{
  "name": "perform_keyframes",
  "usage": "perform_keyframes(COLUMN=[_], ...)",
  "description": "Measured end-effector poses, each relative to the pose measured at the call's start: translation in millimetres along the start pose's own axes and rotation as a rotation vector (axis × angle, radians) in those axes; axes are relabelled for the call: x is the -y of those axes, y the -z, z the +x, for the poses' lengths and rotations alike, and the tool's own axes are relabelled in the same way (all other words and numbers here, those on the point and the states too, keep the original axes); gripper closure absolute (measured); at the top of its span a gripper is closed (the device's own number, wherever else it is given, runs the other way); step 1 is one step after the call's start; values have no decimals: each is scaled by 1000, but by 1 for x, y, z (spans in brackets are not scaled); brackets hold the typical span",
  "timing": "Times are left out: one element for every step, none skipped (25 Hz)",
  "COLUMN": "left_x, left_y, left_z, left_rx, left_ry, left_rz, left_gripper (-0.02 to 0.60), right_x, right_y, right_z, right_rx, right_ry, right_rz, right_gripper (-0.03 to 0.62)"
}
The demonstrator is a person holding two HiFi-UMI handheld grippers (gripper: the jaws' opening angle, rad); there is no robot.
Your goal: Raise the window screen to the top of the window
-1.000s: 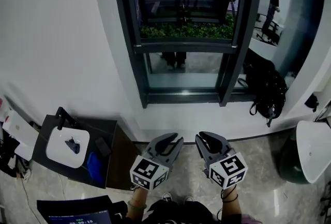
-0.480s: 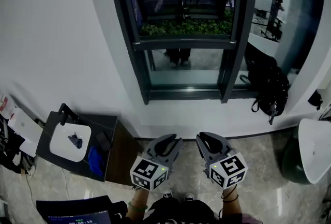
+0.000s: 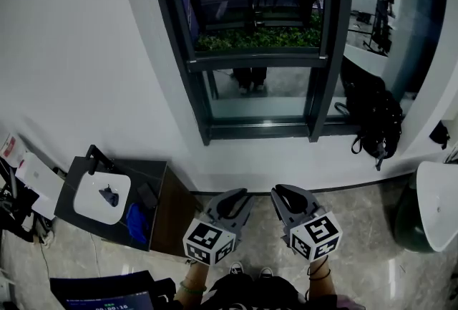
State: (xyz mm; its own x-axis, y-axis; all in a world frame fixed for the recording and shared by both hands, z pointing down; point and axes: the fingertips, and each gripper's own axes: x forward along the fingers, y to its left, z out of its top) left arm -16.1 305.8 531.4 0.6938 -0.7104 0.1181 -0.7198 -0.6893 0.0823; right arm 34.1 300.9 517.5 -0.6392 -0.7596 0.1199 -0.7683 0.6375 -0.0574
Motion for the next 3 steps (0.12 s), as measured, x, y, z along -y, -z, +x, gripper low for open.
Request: perform_keyframes(left_x=[0,1,1], left_y=[1,1,2], left_z=[0,-1,-2], left_rx=[-2,-4,-5], left_ry=[1,2,3], left_rz=[1,1,2], left_gripper=[503,503,503], right_x=[-1,-1,-2], right_y=[1,1,2], right_z=[0,0,0], right_rx=[-2,-3,-5], right_ry=[1,3,4], right_rz=[0,-1,-1], right_gripper=[550,549,550])
